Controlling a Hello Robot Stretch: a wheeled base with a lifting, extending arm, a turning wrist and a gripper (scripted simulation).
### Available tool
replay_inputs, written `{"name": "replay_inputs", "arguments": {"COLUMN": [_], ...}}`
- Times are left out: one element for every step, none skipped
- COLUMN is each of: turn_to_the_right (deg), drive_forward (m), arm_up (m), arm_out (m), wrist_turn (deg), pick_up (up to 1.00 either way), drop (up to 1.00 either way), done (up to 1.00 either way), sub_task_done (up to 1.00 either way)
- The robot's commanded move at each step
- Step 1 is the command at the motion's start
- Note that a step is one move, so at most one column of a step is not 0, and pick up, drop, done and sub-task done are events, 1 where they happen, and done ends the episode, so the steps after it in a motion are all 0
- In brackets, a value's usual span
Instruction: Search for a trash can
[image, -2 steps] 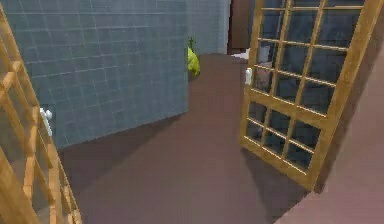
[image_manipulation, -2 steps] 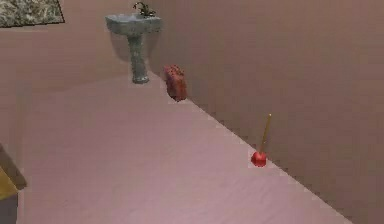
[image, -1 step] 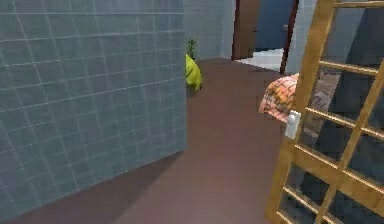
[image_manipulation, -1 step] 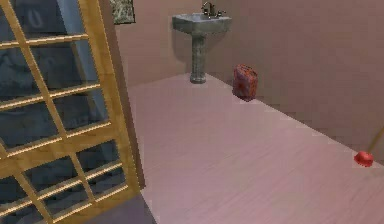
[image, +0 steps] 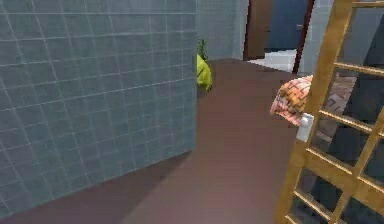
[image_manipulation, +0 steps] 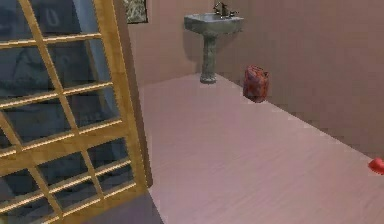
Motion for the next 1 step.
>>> {"name": "replay_inputs", "arguments": {"turn_to_the_right": [0.0], "drive_forward": [0.85], "arm_up": [0.00], "arm_out": [0.00], "wrist_turn": [0.0], "pick_up": [0.00], "drop": [0.00], "done": [0.00], "sub_task_done": [0.00]}}
